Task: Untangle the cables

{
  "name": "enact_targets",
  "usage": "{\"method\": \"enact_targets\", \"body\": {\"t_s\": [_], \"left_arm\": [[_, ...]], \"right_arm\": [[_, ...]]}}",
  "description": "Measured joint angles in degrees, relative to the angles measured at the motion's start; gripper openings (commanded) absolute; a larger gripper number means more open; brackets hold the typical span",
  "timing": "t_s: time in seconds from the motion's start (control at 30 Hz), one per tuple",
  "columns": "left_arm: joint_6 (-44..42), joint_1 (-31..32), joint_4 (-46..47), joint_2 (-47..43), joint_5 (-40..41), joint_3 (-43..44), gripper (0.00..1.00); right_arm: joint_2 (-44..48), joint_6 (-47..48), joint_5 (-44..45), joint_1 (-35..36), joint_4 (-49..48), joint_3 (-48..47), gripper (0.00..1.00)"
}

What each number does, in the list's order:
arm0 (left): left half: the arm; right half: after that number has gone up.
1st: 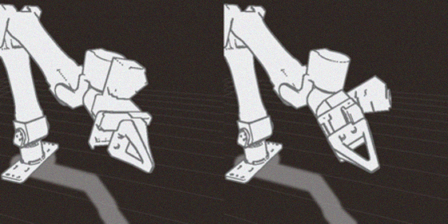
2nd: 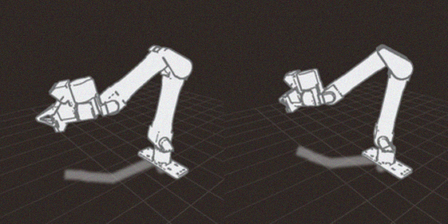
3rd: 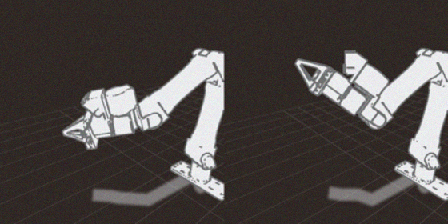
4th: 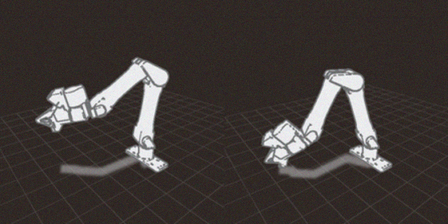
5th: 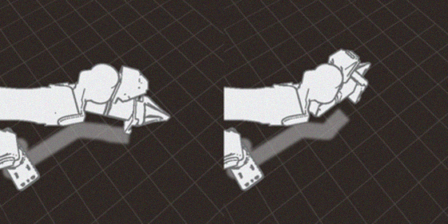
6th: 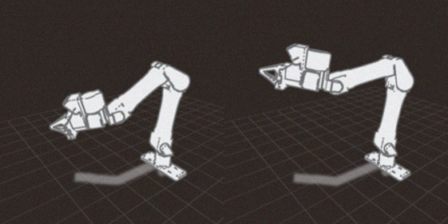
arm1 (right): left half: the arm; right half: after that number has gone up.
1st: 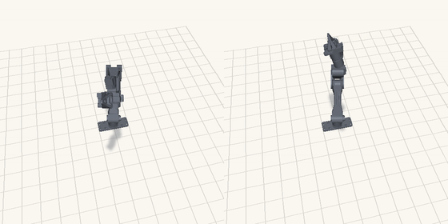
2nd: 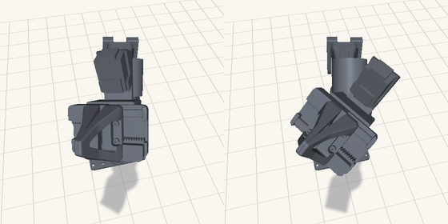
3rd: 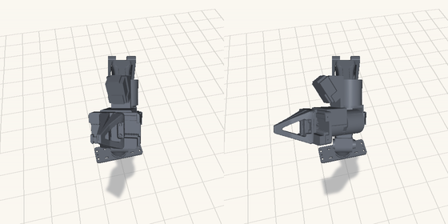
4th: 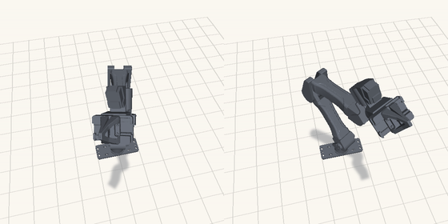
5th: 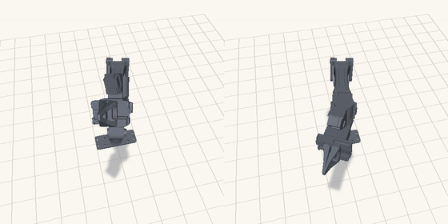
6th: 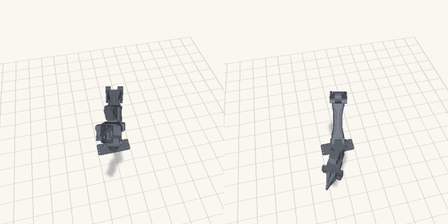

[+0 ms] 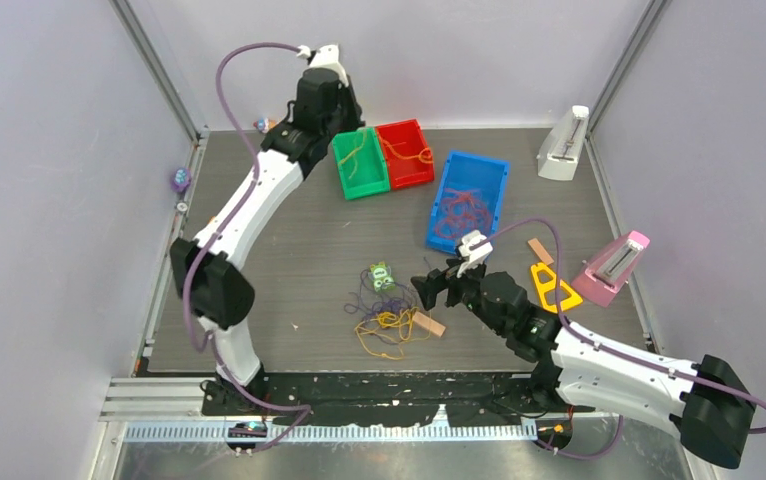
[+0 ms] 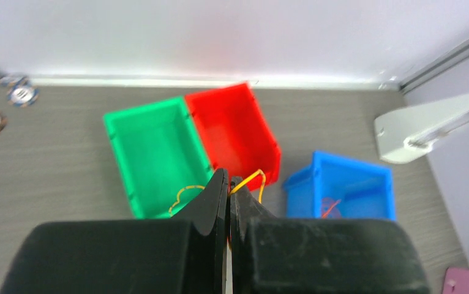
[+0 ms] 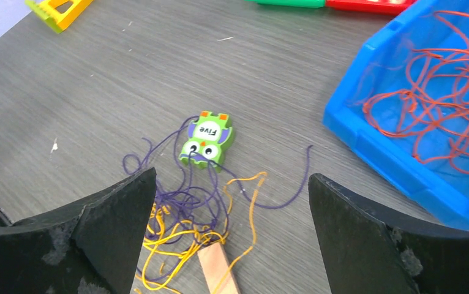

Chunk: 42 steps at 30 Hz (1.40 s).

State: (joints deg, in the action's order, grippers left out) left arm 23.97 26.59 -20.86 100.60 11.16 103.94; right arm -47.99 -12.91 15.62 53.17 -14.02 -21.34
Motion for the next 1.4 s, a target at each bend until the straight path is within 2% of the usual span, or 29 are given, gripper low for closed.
{"method": "enact_targets", "body": {"t_s": [0.17, 0.3, 0.67, 0.87, 1.13, 1.4], "left_arm": [[2.62, -0.96, 0.24, 12.39, -4.68, 14.69, 0.00], [7.30, -3.72, 2.14, 20.13, -10.45, 21.09, 0.00], [26.60, -16.09, 12.04, 38.05, -22.60, 21.57, 0.00], [28.04, -17.81, 11.26, 38.21, -21.53, 16.68, 0.00], [27.76, -17.62, 12.57, 32.63, -20.06, 6.29, 0.00], [28.30, -19.67, 19.47, 27.26, -21.64, -2.80, 0.00]], "right_arm": [[1.29, 0.50, 4.02, -0.04, -1.81, 1.77, 1.00], [1.22, 0.74, 5.49, -0.11, -3.52, 3.37, 1.00], [1.14, 0.76, 6.36, -0.50, -7.58, 6.08, 0.97], [1.09, 0.76, 6.34, -0.57, -8.39, 6.56, 0.97], [0.70, 0.74, 6.19, -0.81, -8.72, 6.58, 0.97], [0.57, 0.74, 6.16, -0.81, -8.72, 6.58, 0.98]]}}
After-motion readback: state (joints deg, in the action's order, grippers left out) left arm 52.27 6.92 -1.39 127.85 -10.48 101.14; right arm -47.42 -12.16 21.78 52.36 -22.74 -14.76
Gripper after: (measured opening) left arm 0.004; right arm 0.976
